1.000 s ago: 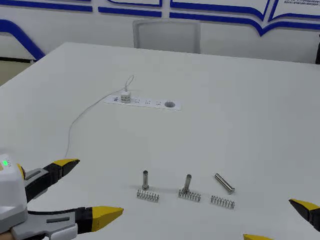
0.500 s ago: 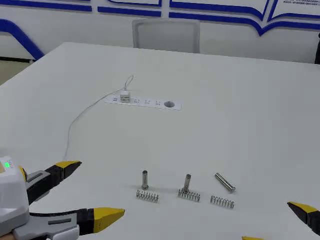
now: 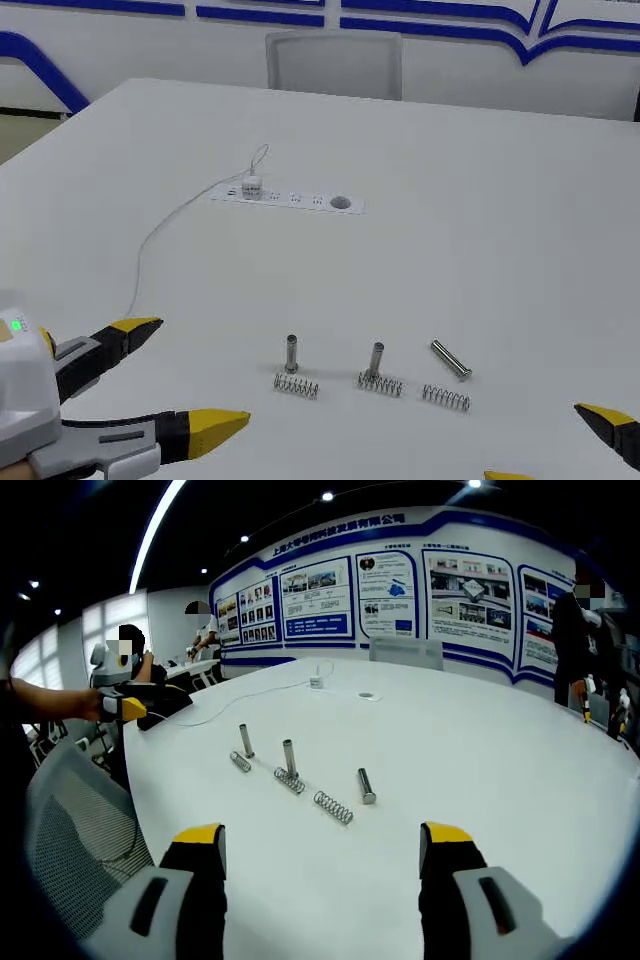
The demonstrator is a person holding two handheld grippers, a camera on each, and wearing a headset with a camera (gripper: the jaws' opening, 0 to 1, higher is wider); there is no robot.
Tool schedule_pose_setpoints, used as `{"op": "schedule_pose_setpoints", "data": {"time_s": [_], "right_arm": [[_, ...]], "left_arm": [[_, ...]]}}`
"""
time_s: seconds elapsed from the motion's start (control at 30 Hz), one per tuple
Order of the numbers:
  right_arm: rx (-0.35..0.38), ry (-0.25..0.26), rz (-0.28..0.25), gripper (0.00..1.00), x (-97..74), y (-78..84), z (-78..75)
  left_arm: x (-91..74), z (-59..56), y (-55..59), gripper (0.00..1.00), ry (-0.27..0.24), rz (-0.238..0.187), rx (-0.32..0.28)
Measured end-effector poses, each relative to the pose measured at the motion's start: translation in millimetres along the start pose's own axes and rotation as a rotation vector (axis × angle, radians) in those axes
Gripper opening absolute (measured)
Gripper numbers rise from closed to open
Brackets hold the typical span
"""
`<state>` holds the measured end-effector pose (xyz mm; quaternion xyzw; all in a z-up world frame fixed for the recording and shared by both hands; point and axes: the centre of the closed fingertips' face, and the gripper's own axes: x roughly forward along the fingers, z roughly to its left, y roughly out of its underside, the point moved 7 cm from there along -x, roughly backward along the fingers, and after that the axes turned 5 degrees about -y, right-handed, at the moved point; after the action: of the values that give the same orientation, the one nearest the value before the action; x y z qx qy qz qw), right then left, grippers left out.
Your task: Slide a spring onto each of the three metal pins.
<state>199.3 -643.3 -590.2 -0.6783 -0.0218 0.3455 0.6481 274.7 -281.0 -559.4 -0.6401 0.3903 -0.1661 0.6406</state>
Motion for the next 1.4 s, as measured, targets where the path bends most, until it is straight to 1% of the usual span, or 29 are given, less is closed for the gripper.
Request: {"op": "schedule_pose_setpoints", "data": {"time_s": [0.17, 0.4, 0.53, 0.7, 0.8, 1.07, 1.2, 1.4], "right_arm": [[0.004, -0.012, -0.004, 0.8, 3.0, -0.6, 2.2], [0.007, -0.012, 0.011, 0.8, 4.8, 1.2, -0.4], [0.0, -0.012, 0.015, 0.79, 6.5, 0.3, -2.2], [-0.002, -0.009, 0.017, 0.78, 9.8, -1.8, -5.0], [-0.001, 0.0, 0.026, 0.78, 12.7, -1.6, -7.4], [-0.012, -0.006, 0.051, 0.75, 19.4, -1.4, -7.8], [-0.026, -0.001, 0.075, 0.73, 22.6, 1.1, -10.2], [-0.017, 0.008, 0.084, 0.7, 23.5, 2.3, -11.4]], "left_arm": [[2.3, -4.5, 4.2, 0.95, 0.012, 0.009, -0.007], [6.0, -8.5, 8.8, 0.94, 0.018, 0.018, -0.013], [8.4, -10.7, 12.6, 0.94, 0.024, 0.026, -0.016], [10.5, -13.5, 14.2, 0.93, 0.024, 0.028, -0.021], [11.7, -14.4, 16.4, 0.93, 0.025, 0.028, -0.027], [14.4, -19.2, 20.6, 0.92, 0.023, 0.033, -0.04], [15.1, -22.4, 24.1, 0.92, 0.024, 0.043, -0.045], [16.9, -26.3, 28.7, 0.92, 0.024, 0.051, -0.049]]}}
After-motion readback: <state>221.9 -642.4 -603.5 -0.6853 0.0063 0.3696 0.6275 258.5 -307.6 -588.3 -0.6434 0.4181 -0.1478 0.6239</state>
